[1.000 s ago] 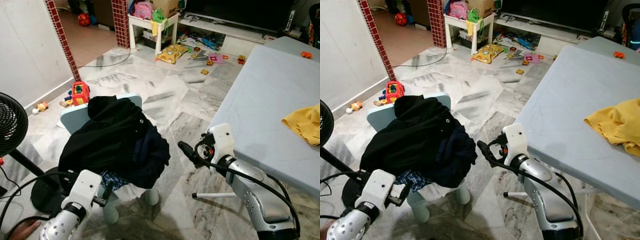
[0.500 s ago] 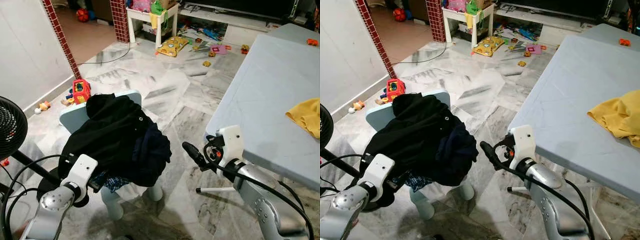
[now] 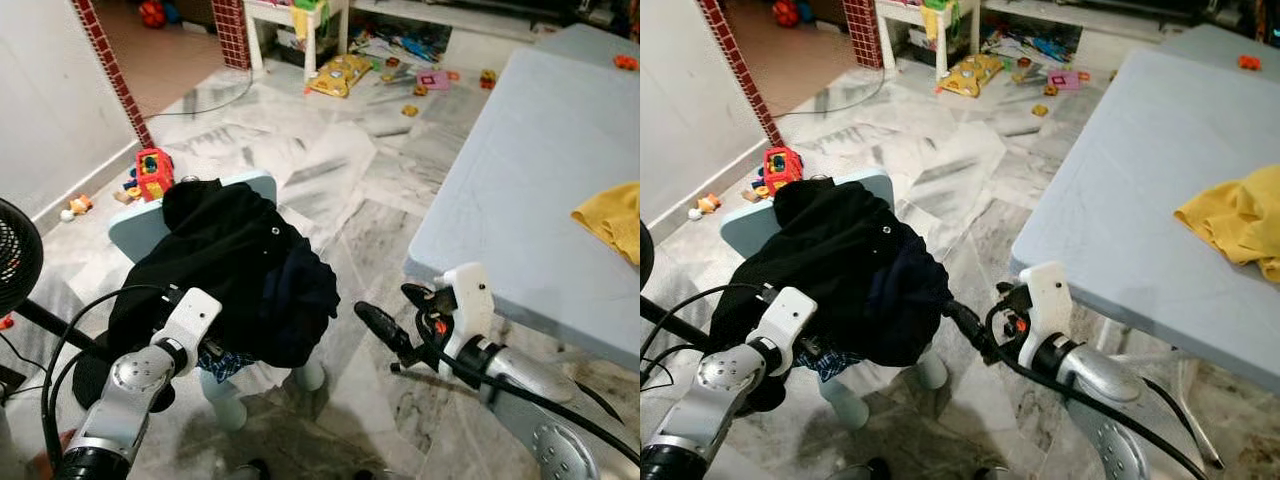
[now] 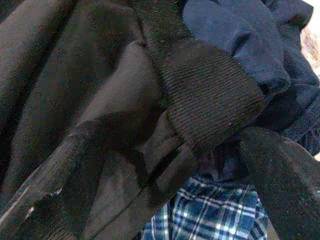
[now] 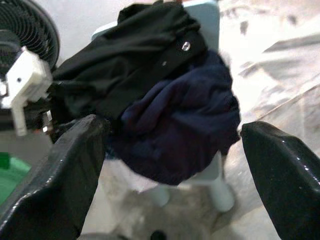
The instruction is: Hang hanger
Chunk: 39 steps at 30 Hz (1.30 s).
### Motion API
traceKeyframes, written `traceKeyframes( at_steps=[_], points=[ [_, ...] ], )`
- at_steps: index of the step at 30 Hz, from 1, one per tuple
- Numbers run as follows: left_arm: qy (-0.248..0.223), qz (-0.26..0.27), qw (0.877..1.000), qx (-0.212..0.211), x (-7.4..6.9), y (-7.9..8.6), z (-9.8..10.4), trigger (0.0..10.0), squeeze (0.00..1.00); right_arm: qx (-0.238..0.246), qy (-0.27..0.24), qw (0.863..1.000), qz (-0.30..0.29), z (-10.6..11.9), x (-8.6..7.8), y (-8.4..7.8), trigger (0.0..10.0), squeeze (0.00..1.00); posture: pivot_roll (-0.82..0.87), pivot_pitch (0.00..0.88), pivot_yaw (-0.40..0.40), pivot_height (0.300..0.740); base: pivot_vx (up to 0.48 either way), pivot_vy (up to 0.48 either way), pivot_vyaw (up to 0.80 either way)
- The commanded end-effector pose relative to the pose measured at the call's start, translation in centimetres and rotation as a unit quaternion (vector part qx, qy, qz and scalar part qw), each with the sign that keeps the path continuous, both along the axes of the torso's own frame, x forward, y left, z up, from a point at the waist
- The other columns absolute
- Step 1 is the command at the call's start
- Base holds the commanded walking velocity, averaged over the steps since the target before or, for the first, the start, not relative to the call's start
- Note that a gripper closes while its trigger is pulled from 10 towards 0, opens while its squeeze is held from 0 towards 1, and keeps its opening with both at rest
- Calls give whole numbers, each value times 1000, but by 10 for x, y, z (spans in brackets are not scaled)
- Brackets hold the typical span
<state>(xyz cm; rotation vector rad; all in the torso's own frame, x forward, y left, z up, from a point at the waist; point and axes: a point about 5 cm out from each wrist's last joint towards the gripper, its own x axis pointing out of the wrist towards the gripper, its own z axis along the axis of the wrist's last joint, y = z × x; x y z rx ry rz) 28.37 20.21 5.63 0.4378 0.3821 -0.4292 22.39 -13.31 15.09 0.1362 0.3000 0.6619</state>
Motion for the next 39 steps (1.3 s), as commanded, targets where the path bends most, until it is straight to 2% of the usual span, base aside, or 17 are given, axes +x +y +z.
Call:
traceKeyframes(
  at_steps=[1, 6, 11, 15, 19, 23, 28, 30, 36, 39],
  points=[
    [9, -13, 1000, 7, -3, -1, -3, 10000, 0, 0, 6, 1000, 18, 1, -9, 3, 10000, 0, -151, 251, 30, 740, 0, 0, 0],
    [11, -30, 999, 8, -5, -6, -1, 10000, 0, -2, 20, 1000, 21, -1, -18, 4, 10000, 0, -153, 276, 33, 740, 0, 0, 0],
    [13, -49, 999, 15, -8, -13, 4, 10000, 0, -10, 26, 999, 27, -2, -20, 4, 10000, 0, -141, 281, 35, 740, 0, 0, 0],
    [7, -92, 993, 68, -8, -12, 5, 10000, 0, -8, 27, 999, 24, -2, -14, 6, 10000, 0, -133, 284, 35, 740, 0, 0, 0],
    [37, -79, 993, 85, -5, -4, -2, 10000, 0, -8, 28, 999, 27, -2, -14, 9, 10000, 0, -134, 282, 38, 740, 0, 0, 0],
    [52, -90, 988, 111, -2, 1, -4, 10000, 0, -10, 30, 999, 23, -3, -14, 8, 10000, 0, -139, 277, 43, 740, 0, 0, 0],
    [41, -115, 983, 138, 2, 1, -4, 10000, 0, -11, 30, 999, 18, -4, -14, 7, 10000, 0, -141, 276, 45, 740, 0, 0, 0],
    [18, -139, 975, 173, 9, 1, 0, 10000, 0, -10, 30, 999, 16, -4, -13, 9, 10000, 0, -144, 276, 46, 740, 0, 0, 0],
    [0, -175, 963, 206, 15, -3, 9, 10000, 0, -9, 28, 999, 13, -4, -12, 9, 10000, 0, -140, 272, 51, 740, 0, 0, 0],
    [-4, -179, 961, 213, 15, -2, 14, 10000, 0, -11, 26, 1000, 10, -4, -11, 9, 10000, 0, -141, 270, 53, 740, 0, 0, 0]
  ],
)
